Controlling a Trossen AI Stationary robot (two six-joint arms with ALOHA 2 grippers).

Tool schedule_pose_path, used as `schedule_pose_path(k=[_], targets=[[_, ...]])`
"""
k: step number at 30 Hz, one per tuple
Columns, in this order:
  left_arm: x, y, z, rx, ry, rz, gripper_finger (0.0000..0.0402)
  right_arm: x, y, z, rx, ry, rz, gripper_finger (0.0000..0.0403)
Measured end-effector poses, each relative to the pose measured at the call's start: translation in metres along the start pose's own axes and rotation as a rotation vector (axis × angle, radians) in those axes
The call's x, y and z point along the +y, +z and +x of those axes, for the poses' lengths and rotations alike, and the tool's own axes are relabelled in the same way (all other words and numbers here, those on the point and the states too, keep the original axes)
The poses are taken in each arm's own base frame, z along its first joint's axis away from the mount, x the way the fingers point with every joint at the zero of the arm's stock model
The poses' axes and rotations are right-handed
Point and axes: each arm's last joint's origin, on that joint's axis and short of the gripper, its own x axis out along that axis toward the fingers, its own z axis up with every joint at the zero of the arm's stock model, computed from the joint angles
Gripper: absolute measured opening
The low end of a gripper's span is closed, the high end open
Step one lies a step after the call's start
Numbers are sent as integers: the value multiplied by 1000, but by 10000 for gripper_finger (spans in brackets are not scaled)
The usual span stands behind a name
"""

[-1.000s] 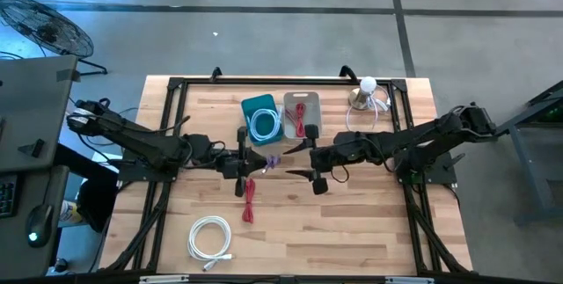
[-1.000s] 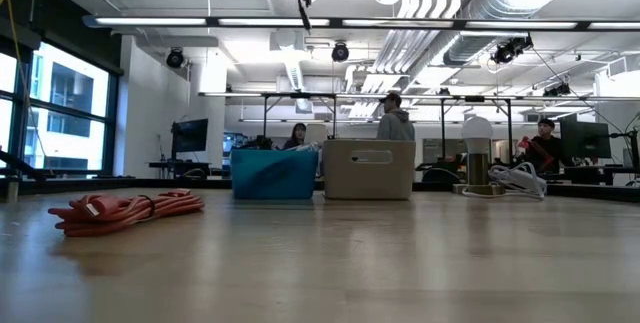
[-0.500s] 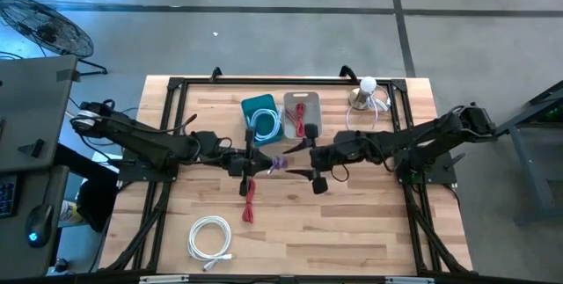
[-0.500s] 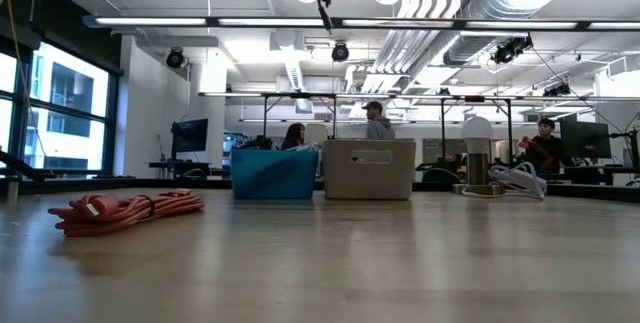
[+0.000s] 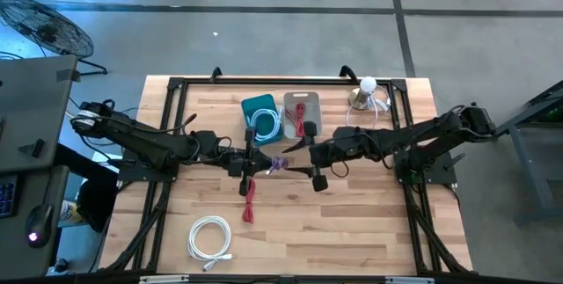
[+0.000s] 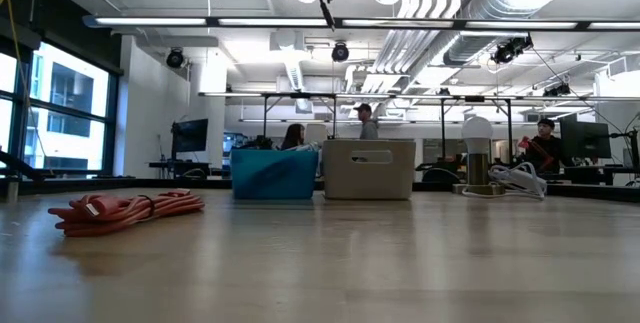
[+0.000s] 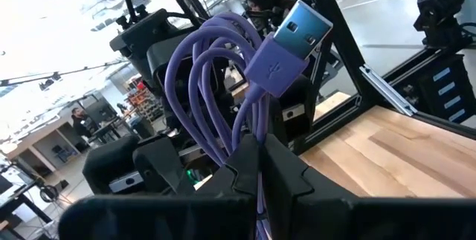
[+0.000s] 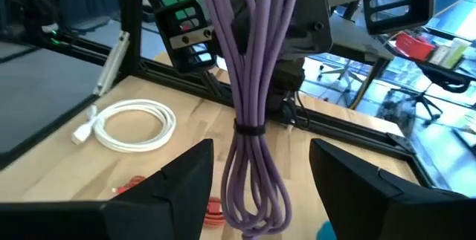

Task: Pick & Place USB Port
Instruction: Put the purple charger cable into the gray bin

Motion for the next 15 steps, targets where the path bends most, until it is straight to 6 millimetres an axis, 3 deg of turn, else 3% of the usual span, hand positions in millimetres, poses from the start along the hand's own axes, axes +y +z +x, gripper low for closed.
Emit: schedule_pose_path(k=[15], targets=[[1, 0, 0, -3, 10, 22, 0, -2, 2, 0, -35, 28, 21, 208]])
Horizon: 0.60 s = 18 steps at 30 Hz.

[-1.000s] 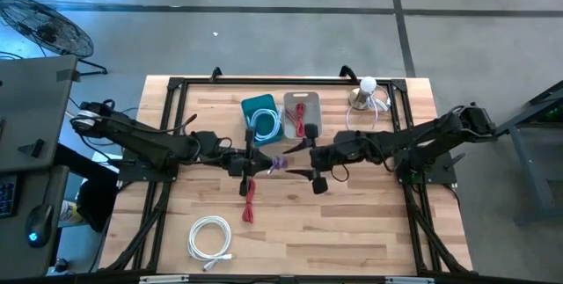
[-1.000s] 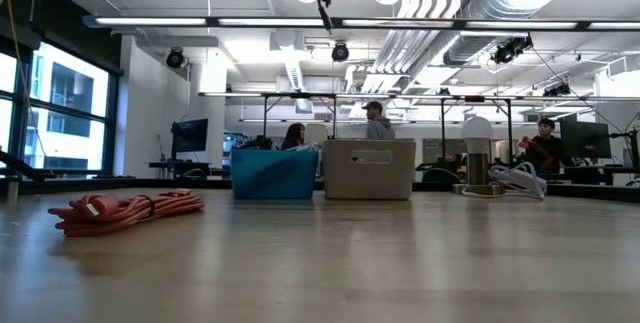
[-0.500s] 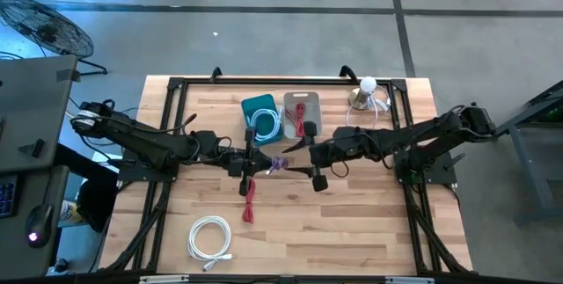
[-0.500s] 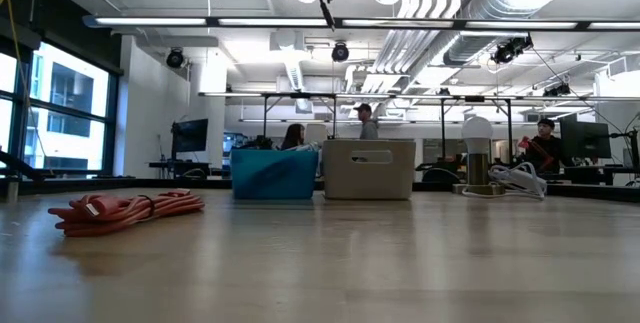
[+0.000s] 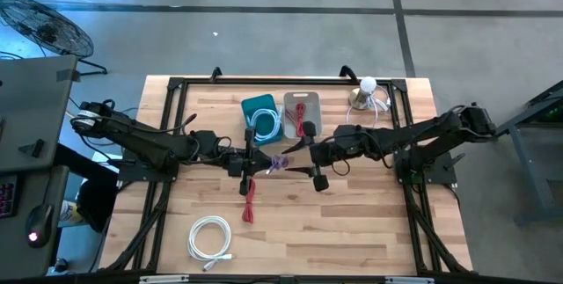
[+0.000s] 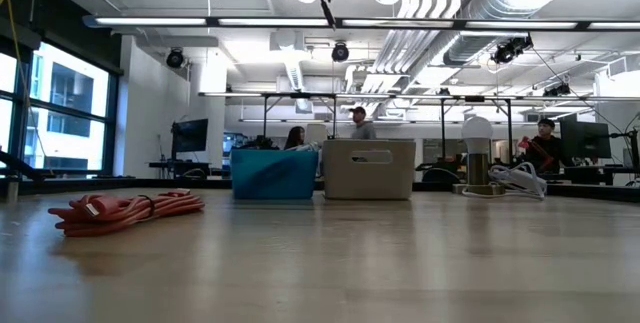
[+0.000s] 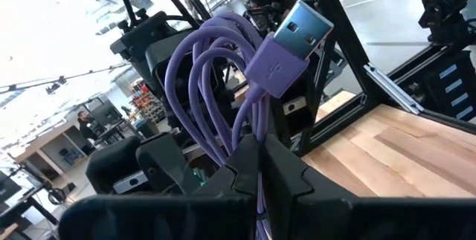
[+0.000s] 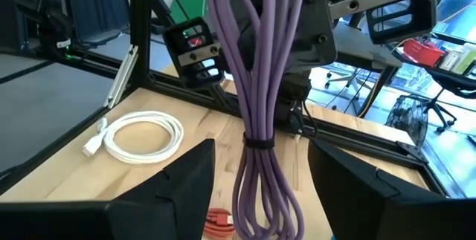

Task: Pick & Place USB Port
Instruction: Put the purple charger cable into the gray bin

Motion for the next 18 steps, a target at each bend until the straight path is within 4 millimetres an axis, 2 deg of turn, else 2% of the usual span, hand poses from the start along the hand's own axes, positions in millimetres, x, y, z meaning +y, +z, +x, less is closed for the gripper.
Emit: schedule_pose_path(k=[12, 15, 18], targets=[[-1, -3, 3, -9, 8, 1, 0, -3, 0, 3, -35, 29, 25, 208], [-1, -7, 4, -4, -9, 0, 0, -5, -5, 13, -9, 28, 40, 200], [3, -6, 4, -17, 5, -1, 0, -7, -10, 28, 28, 66, 42, 172]])
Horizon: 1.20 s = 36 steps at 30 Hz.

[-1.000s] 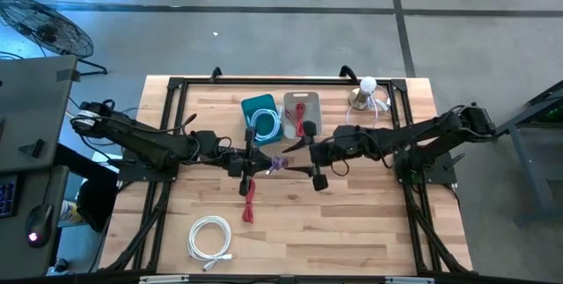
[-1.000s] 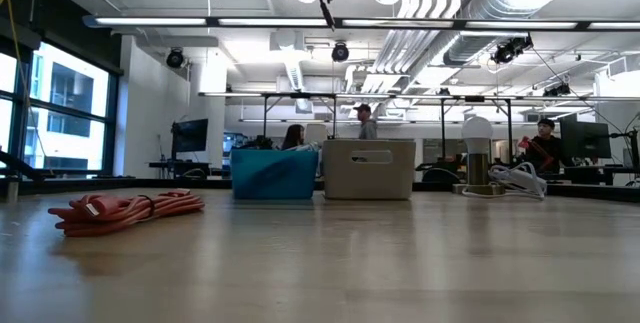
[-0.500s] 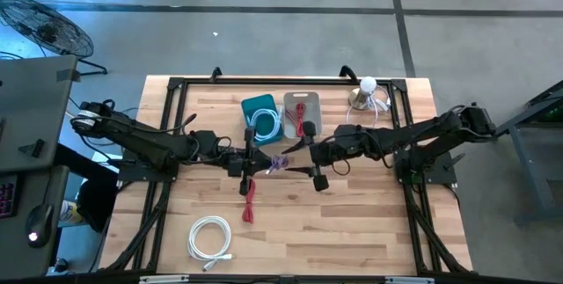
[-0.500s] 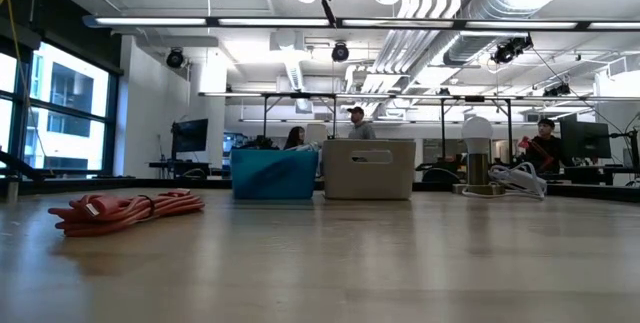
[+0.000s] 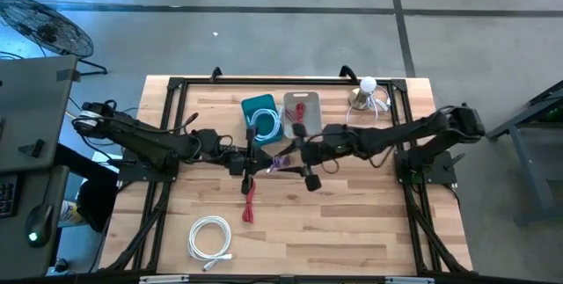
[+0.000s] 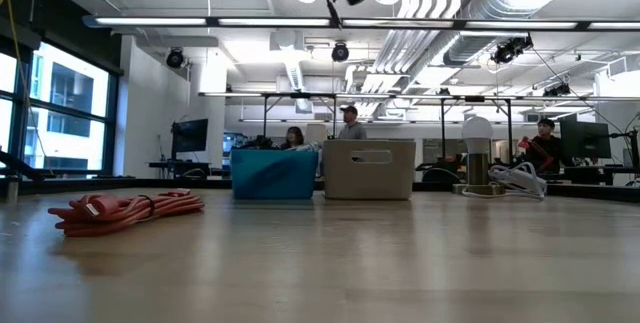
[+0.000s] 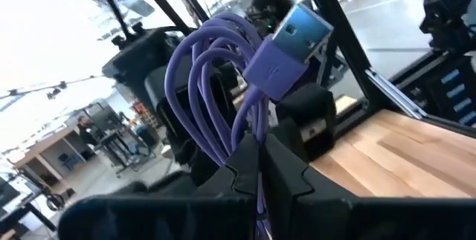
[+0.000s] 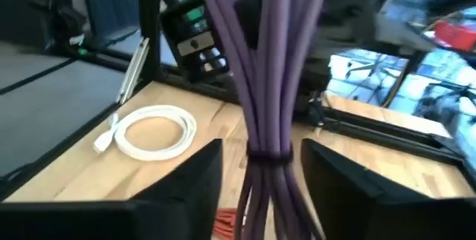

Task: Pick & Place USB Port
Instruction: Put the purple charger cable into the gray bin

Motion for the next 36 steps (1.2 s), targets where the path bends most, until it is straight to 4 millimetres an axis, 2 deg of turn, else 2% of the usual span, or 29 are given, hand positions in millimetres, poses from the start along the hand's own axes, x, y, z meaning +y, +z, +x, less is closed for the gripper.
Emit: schedule_pose_path(k=[3, 6, 8, 14, 21, 26, 32, 36], targets=[[-1, -1, 0, 2, -19, -8, 0, -1, -2, 15, 31, 22, -35, 118], [-1, -1, 0, 0, -20, -9, 0, 0, 0, 25, 46, 38, -82, 37], [-1, -1, 0, 2, -27, -9, 0, 2, 3, 28, 49, 46, -117, 11], [-2, 0, 0, -11, -50, -23, 0, 10, 11, 27, 50, -8, -156, 2], [-3, -1, 0, -6, -61, -23, 0, 20, 10, 27, 92, -45, -167, 1], [-3, -1, 0, -4, -58, -23, 0, 22, 10, 27, 100, -75, -169, 2], [-3, -1, 0, -4, -60, -24, 0, 23, 11, 26, 103, -31, -161, 6], [-3, -2, 0, 0, -54, -24, 0, 21, 13, 21, 132, -78, -167, 1]])
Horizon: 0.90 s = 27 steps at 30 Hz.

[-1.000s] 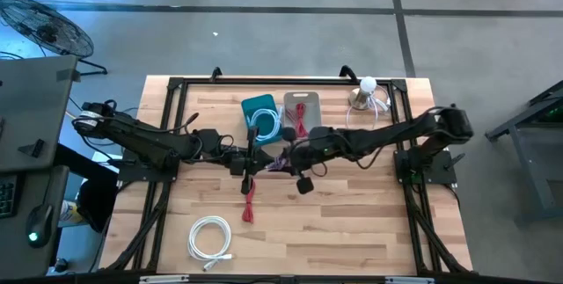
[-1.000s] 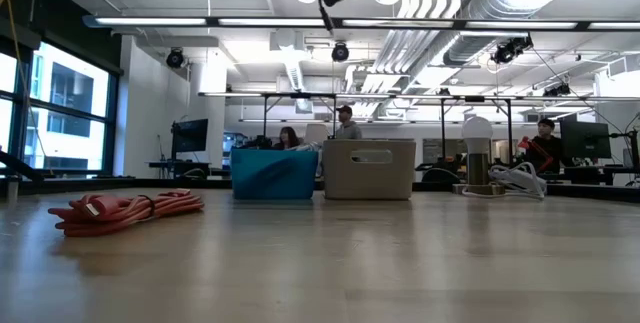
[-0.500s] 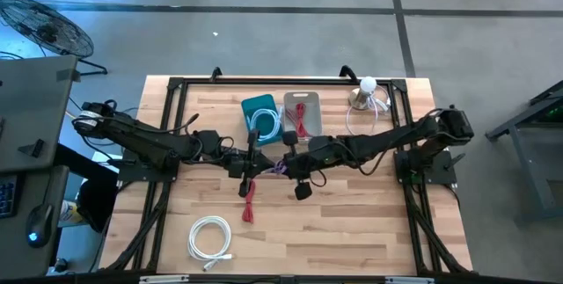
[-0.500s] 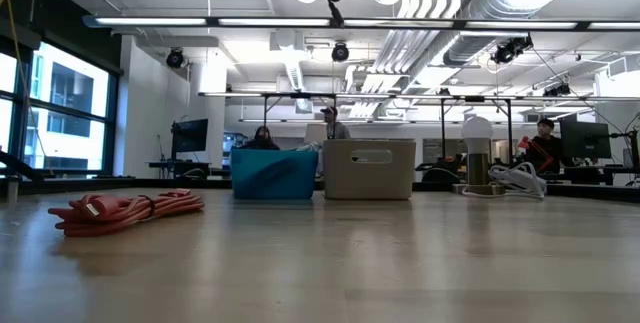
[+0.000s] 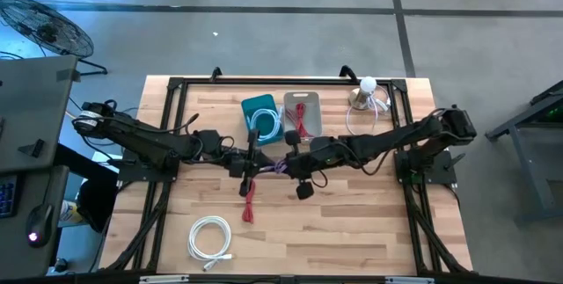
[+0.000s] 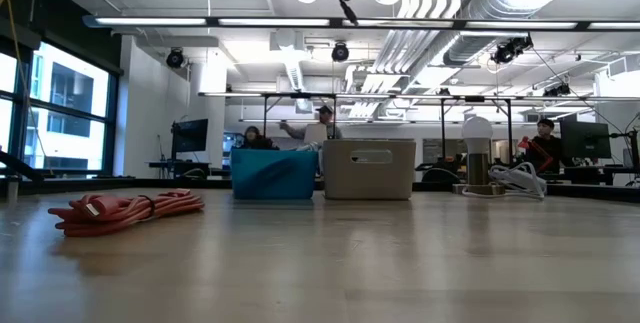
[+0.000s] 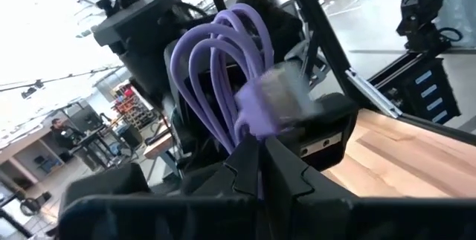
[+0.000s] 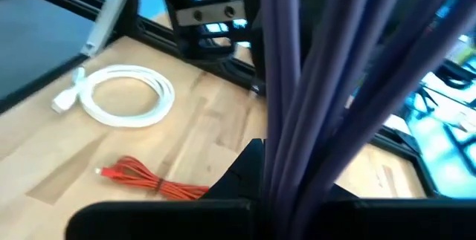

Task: Pick & Place USB Port
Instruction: Put the purple charger cable into the gray bin

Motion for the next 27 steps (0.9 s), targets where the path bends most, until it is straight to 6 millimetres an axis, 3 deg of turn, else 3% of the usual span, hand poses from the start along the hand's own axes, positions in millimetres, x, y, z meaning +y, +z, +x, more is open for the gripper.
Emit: schedule_pose_path(k=[14, 22, 27], targets=[[5, 9, -2, -46, -3, -35, 32, 3, 4, -8, 58, -77, -34, 0], [9, 17, 0, -25, -49, -25, 104, 3, 3, -8, 65, -74, -34, 0], [21, 31, -12, 70, 6, 43, 153, 3, 1, -11, 91, -75, -25, 0]])
